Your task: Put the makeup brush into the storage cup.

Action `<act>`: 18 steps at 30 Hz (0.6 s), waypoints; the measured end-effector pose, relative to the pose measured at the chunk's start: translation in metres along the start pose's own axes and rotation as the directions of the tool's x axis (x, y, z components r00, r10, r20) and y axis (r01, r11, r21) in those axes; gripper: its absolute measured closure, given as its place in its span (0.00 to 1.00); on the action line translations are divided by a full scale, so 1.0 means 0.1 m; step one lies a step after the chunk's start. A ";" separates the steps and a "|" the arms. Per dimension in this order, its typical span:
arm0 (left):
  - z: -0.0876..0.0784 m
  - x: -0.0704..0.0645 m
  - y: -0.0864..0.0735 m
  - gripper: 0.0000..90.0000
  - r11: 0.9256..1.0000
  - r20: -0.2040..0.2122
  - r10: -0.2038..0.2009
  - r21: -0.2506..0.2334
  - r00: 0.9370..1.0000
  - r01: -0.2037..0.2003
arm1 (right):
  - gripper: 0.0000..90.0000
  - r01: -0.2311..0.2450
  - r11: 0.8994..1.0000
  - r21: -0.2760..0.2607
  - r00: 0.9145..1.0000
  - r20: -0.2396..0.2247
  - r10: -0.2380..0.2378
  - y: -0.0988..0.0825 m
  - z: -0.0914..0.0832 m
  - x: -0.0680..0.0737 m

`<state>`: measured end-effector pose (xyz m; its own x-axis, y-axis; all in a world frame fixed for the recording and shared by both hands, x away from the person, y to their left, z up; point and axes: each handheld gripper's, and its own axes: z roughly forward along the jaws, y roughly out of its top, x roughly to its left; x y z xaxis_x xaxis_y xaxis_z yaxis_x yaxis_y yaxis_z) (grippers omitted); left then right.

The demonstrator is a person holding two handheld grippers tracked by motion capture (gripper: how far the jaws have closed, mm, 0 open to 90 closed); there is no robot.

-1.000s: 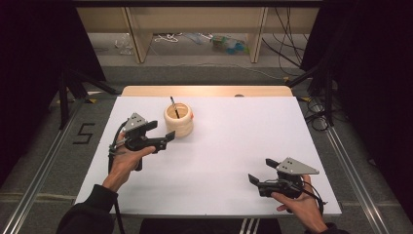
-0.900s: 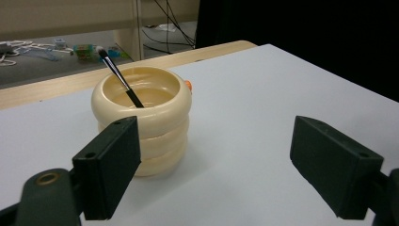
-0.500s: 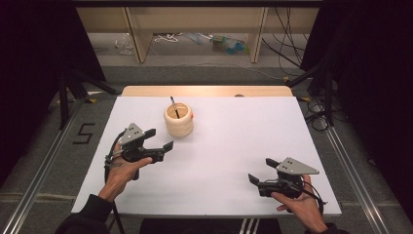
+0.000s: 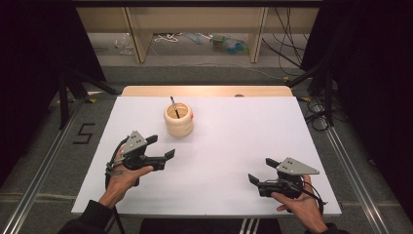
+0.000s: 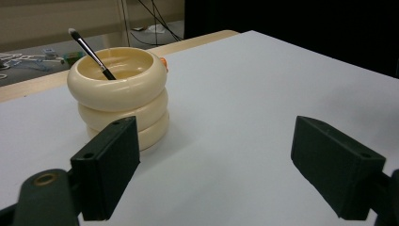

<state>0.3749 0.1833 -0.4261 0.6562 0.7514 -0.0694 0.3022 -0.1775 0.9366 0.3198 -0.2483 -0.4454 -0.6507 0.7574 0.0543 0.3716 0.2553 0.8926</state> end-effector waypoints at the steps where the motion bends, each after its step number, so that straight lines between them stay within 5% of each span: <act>1: 0.00 0.00 0.00 0.17 1.000 0.000 -0.002 -0.001 1.000 0.002 | 0.18 0.000 1.000 0.000 1.000 0.000 0.000 0.00 0.00 0.00; 18: -0.12 -0.05 -0.07 0.17 0.999 0.000 0.003 -0.033 1.000 -0.003 | 0.18 0.016 1.000 -0.011 1.000 0.009 -0.016 0.00 0.00 -0.02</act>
<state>0.3608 0.1883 -0.4281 0.6569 0.7511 -0.0661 0.2768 -0.1587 0.9477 0.3206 -0.2496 -0.4450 -0.6507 0.7584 0.0365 0.3541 0.2607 0.8981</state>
